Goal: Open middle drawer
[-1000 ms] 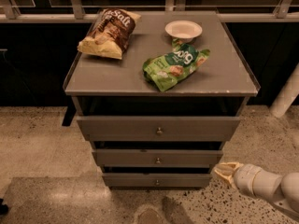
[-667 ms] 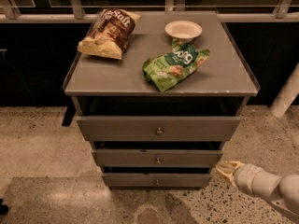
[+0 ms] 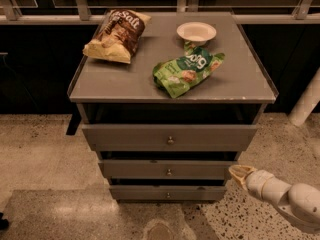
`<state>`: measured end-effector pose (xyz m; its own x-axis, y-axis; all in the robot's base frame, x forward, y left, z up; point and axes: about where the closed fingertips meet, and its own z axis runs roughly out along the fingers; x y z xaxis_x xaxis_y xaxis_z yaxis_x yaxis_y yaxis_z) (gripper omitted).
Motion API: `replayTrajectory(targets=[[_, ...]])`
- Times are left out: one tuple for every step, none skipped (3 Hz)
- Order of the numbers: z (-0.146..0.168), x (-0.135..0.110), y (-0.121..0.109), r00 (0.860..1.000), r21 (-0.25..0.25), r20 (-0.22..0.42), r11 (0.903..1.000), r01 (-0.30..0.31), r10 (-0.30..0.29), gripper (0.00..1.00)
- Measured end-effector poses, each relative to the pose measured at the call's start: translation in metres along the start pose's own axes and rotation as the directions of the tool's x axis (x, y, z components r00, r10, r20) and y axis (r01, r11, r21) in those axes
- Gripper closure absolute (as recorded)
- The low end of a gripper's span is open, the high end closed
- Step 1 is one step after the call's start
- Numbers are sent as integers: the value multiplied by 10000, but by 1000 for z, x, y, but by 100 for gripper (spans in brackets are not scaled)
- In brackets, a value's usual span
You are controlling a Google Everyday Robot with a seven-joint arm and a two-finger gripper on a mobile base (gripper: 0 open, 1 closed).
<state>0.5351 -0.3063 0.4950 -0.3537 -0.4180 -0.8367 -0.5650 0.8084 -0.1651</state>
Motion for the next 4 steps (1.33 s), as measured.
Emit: replayTrajectory(targets=[[22,-3,-12,9994,206,340,9998,-60,53,100],[49,-8,-13,9977,147,669,9998,-119,109,100],[78,-9,-5,9970,-31,770,10000,-84,86,100],[106,-8,1,9965,-128,826,9999,-108,118,100]])
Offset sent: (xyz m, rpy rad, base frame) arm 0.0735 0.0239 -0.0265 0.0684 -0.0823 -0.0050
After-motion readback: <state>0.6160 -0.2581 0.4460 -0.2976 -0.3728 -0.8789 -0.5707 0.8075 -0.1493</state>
